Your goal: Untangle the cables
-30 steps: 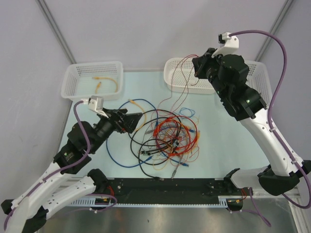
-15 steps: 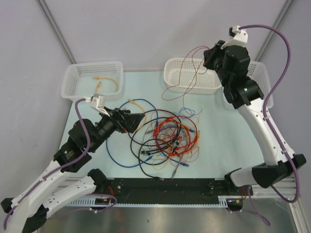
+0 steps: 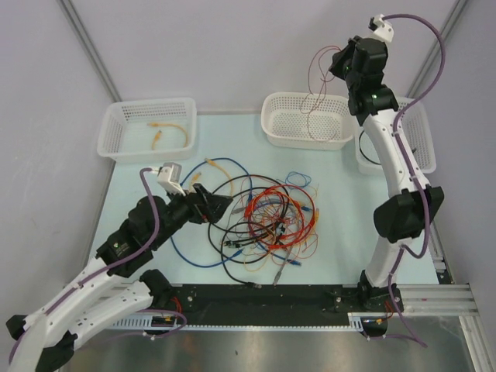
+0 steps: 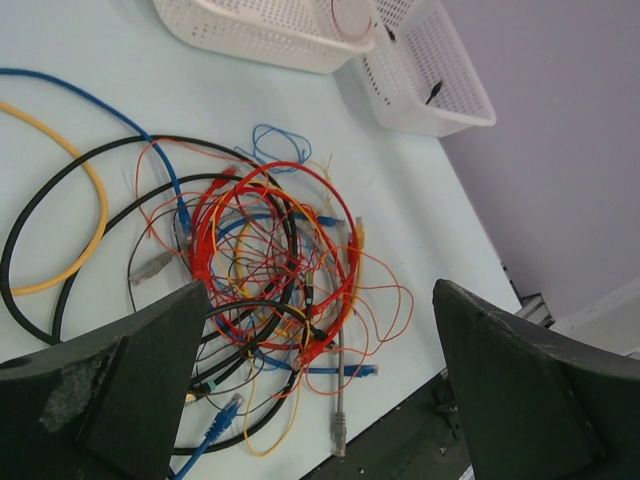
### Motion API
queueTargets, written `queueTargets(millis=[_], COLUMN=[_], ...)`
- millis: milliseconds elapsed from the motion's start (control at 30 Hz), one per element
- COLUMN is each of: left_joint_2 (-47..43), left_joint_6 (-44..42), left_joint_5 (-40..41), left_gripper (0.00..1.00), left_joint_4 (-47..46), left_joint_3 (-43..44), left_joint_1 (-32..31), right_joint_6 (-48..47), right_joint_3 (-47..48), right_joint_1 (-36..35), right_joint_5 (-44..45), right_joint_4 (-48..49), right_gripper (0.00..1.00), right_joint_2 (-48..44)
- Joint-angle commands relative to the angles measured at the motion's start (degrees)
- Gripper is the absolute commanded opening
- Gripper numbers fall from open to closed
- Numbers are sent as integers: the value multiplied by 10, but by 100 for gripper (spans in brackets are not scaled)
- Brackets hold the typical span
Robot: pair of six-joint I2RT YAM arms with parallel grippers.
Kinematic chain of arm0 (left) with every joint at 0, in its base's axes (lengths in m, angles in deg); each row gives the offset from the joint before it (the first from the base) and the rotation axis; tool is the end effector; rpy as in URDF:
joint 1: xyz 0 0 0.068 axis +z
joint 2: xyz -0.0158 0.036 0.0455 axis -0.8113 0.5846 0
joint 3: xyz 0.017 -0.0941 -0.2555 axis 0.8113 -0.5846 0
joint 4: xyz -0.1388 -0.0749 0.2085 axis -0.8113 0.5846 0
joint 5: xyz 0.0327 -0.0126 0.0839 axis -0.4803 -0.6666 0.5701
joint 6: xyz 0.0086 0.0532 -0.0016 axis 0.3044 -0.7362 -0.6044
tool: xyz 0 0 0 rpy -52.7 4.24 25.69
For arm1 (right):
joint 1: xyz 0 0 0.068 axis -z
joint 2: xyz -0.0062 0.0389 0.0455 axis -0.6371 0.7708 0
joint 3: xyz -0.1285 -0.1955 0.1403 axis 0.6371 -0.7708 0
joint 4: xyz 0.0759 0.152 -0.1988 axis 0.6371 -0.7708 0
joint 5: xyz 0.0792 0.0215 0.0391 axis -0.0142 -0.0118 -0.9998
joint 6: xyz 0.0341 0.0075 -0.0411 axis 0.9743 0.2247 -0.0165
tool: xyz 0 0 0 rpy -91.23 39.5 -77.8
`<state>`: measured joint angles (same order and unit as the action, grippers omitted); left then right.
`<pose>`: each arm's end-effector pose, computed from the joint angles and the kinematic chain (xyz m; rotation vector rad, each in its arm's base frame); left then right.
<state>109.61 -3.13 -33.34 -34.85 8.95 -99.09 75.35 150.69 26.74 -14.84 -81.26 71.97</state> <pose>0.1033 -0.0947 0.3427 -0.0016 1.8413 -0.8895 0.4093 0.0858 0.4761 0.3350 1.6089 0.3432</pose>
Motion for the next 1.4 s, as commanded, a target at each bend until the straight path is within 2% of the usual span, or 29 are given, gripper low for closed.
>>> queueTargets(millis=[0,100,200,367,400,467,500,600,700,867,1000,1033,1100,1200,1233,1367], left_joint_2=[30,48,54,51,53,61,64,79,84,68,57,57,61,68,72,75], left_joint_6=[-2,-10,-17,-23,-23,-22,-20,-17,-9,3,16,17,21,28,28,35], left_joint_5=[1,5,12,19,19,17,10,-1,-7,-9,-9,-10,-14,-17,-16,-20], left_gripper=[100,100,99,100,99,100,100,100,100,100,99,100,100,100,100,100], left_joint_4=[-4,-3,1,-7,-10,-17,-20,-27,-30,-36,-43,-42,-39,-18,-15,-12], left_joint_3=[-7,-5,-7,-24,-29,-32,-32,-31,-29,-29,-33,-33,-34,-36,-37,-47], left_joint_1=[2,4,4,4,4,4,4,3,4,4,4,4,4,4,3,4], right_joint_6=[14,16,21,8,4,1,2,11,10,16,23,24,22,19,3,32], right_joint_3=[105,185,227,227,222,209,208,158,43,-71,-258,-331,-378,-469,-506,-563], right_joint_1=[14,17,19,19,19,19,19,12,-3,-31,-67,-86,-112,-197,-263,-335], right_joint_5=[-21,-27,-24,2,13,28,29,35,44,15,-37,-48,-48,-42,-4,27], right_joint_4=[47,45,64,92,100,101,97,116,192,188,230,231,185,136,127,75], right_gripper=[0,0,0,0,36,67,85,97,100,100,98,97,95,92,92,91], right_joint_2=[79,154,214,256,263,268,271,247,172,48,-73,-92,-143,-203,-215,-238])
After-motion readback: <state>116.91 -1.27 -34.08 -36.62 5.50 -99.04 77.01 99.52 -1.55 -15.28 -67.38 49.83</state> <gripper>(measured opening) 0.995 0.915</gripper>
